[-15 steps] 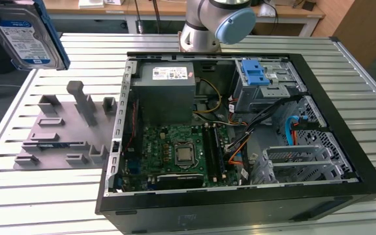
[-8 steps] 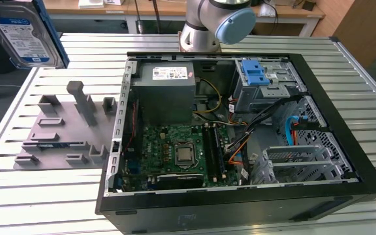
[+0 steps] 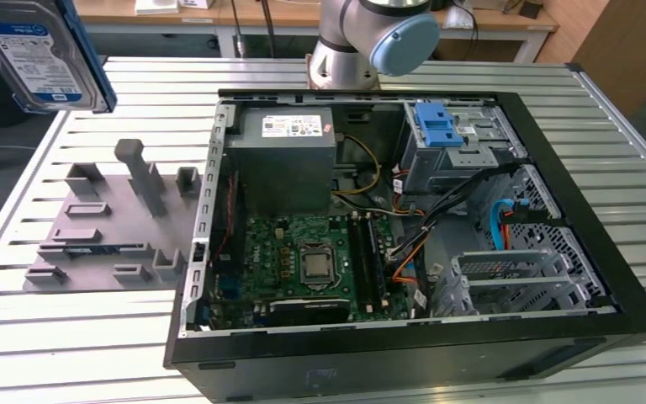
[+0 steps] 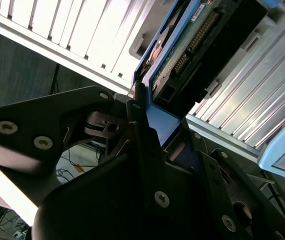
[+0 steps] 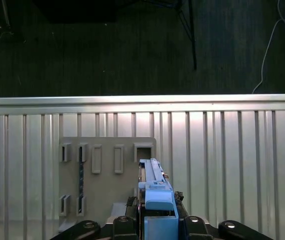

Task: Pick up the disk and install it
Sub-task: 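Pick up the disk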

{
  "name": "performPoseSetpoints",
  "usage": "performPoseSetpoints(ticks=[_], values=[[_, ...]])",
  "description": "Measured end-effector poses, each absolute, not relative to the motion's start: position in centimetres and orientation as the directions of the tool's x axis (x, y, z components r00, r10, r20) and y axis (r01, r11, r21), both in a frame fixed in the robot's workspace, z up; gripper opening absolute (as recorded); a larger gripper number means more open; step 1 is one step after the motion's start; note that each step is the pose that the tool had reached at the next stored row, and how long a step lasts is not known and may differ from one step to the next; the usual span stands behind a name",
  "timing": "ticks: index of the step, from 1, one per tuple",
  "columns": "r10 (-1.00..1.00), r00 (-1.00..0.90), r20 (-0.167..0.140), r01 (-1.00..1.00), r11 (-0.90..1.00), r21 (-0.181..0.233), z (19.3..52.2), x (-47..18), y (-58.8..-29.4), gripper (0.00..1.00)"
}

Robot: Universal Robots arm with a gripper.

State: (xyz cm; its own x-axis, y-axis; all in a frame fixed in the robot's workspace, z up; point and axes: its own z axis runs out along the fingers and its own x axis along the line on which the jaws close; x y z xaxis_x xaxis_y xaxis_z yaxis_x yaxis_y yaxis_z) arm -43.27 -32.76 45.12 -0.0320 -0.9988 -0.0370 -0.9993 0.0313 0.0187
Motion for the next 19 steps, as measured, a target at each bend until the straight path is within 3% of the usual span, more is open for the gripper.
performPoseSetpoints(ticks=[19], values=[[-0.999, -0.032, -0.037, -0.999, 0.031, 0.019, 47.3, -43.3, -32.8, 0.36]])
